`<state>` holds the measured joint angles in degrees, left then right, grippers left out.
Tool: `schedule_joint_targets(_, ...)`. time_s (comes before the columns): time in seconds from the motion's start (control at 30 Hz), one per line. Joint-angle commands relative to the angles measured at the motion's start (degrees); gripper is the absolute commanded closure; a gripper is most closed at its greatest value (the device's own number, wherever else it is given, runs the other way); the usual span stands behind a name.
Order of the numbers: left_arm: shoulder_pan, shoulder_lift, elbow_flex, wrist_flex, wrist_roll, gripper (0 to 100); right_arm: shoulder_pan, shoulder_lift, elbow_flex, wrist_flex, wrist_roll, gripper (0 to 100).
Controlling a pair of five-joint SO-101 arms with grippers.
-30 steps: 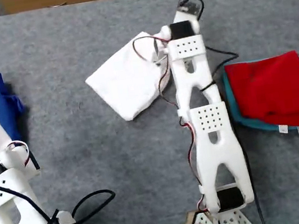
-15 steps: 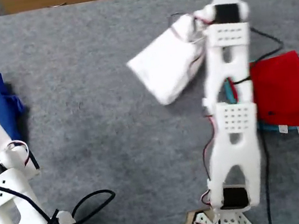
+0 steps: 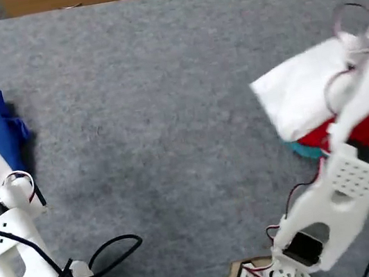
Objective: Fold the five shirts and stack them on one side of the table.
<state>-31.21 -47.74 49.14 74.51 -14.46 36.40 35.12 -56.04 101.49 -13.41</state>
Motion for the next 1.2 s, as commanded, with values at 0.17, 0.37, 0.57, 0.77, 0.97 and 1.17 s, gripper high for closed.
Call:
schedule_joint_targets(0.17,1.93,-0.66,-1.23,-0.62,-0.26,98,7.78,-0.48,-0.22,0.53,6.86,99.4)
schedule_joint_targets(0.37,4.22,-0.66,-2.37,-0.44,-0.09,98,9.54,0.57,0.31,0.79,10.2,92.6)
schedule_joint_targets(0.57,4.22,-0.66,-2.37,-0.62,-0.09,98,9.36,0.31,2.07,0.88,13.89,60.2)
schedule_joint_targets(0.77,4.22,-0.57,-2.37,-0.7,-0.09,98,9.63,-2.33,2.24,0.88,13.98,58.9)
schedule_joint_targets(0.97,3.78,-0.57,-4.84,-0.26,0.0,98,8.13,-10.07,4.53,0.88,13.89,80.4)
schedule_joint_targets(1.17,-3.08,-0.57,-9.41,-0.18,-0.26,98,2.15,-16.13,13.23,0.88,14.24,98.9)
